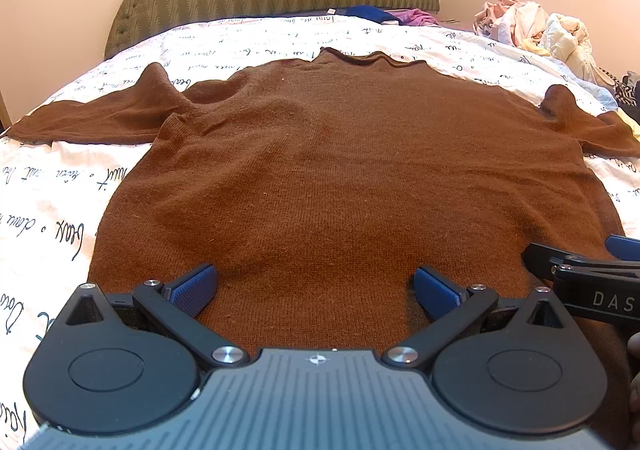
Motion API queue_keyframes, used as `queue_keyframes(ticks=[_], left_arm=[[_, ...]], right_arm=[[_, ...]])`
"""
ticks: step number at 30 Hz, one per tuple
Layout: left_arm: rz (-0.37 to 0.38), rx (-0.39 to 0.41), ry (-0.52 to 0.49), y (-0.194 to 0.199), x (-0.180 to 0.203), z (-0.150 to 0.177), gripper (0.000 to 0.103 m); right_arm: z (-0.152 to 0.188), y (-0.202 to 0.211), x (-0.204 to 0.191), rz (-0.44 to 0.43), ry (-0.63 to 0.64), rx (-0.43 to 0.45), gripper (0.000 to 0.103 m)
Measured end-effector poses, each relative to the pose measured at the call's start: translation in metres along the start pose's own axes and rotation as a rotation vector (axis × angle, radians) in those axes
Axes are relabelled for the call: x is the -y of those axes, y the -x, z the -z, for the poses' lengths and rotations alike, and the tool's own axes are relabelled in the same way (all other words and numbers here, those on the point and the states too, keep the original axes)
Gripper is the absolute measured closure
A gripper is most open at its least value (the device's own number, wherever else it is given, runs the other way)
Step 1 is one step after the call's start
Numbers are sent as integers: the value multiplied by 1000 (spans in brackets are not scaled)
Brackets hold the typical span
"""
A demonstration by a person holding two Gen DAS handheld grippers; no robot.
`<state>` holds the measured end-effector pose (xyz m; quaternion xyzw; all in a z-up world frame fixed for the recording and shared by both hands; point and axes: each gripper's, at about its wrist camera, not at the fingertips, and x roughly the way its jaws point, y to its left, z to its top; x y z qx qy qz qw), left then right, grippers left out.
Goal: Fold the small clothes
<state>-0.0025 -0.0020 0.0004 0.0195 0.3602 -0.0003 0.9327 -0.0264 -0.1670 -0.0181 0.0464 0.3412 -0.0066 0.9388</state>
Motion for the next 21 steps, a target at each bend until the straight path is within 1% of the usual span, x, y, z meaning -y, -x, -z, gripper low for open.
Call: queue_keyframes(ticks=[21], left_arm=[[1, 6, 3, 1, 0, 1, 0]], right_arm=[[-1, -1, -1, 4, 3, -1, 0]])
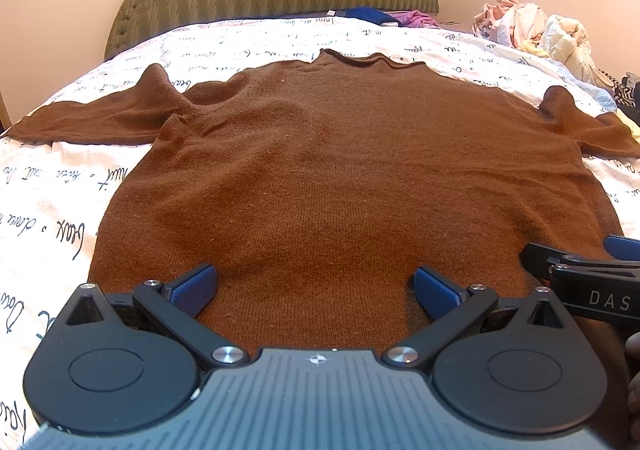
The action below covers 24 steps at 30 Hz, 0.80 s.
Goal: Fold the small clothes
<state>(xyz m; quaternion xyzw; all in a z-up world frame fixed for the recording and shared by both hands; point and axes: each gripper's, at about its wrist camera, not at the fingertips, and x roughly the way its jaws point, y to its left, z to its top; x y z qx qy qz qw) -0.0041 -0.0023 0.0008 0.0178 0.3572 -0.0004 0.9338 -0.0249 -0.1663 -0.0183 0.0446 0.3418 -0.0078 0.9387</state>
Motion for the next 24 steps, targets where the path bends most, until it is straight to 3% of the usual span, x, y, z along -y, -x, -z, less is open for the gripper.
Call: queue_keyframes(ticks=[24], left_arm=[[-20, 8, -17, 1, 3, 1, 0]], right_arm=[[0, 0, 1, 0, 0, 1, 0]])
